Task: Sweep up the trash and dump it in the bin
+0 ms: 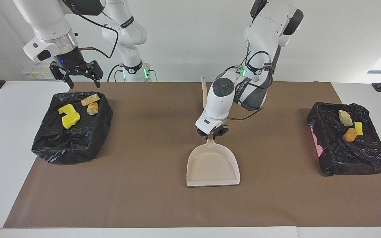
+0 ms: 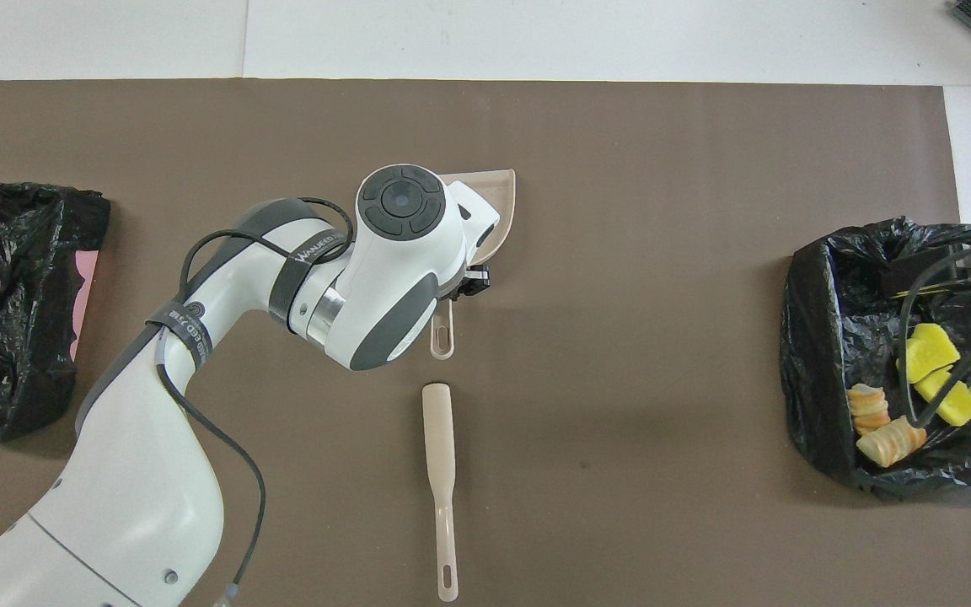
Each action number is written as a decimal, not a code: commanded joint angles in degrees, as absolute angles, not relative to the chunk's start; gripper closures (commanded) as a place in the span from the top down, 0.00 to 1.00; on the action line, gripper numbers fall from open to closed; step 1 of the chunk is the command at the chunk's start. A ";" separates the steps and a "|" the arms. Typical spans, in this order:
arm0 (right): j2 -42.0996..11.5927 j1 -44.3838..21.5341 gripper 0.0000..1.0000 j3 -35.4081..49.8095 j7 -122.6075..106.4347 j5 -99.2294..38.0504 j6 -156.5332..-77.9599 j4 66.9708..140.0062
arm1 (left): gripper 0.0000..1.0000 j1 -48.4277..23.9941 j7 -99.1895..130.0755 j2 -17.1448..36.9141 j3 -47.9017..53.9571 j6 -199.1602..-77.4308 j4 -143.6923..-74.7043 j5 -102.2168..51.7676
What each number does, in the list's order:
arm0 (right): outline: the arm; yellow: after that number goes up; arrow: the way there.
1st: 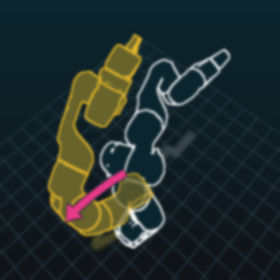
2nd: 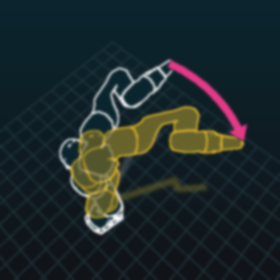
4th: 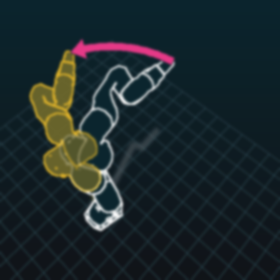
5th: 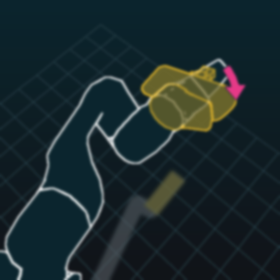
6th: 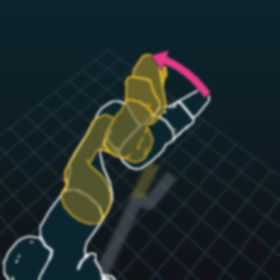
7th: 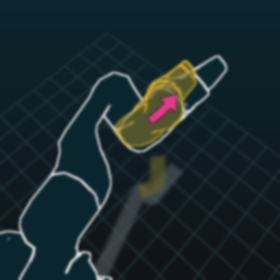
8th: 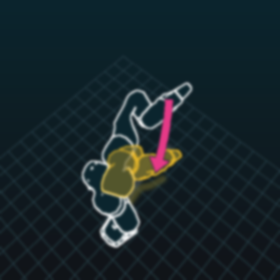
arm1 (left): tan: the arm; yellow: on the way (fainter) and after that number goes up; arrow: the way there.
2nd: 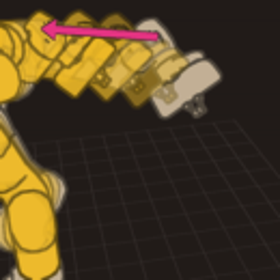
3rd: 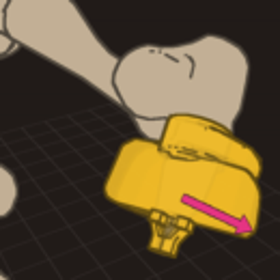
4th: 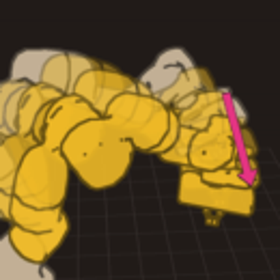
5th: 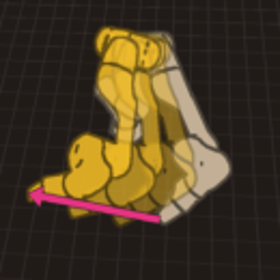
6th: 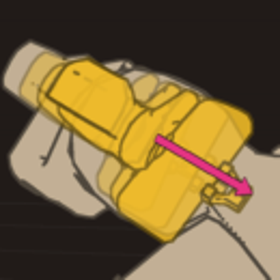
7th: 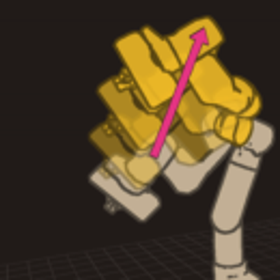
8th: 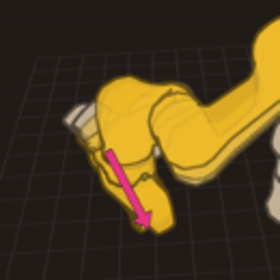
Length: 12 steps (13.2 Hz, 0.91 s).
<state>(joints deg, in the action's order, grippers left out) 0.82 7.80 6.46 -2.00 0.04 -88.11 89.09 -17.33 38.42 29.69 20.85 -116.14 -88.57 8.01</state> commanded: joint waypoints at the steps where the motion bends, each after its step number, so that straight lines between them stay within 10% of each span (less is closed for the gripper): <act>1: 1.58 8.09 1.00 6.68 -1.14 -0.97 -88.15 89.56 | 0.78 -18.11 39.64 30.41 19.86 -115.66 -86.66 9.23; 3: 1.58 8.09 1.00 6.68 -1.14 -0.97 -88.15 89.56 | 1.00 -17.67 39.20 29.97 19.86 -115.58 -86.92 12.10; 12: 1.58 8.09 1.00 6.68 -1.14 -0.97 -88.15 89.56 | 1.00 -15.74 21.66 4.70 8.02 -113.56 -104.04 8.56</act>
<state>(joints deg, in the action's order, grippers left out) 0.84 7.80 6.46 -2.00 0.04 -88.10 89.10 -16.80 27.24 14.36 10.79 -113.79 -96.09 11.61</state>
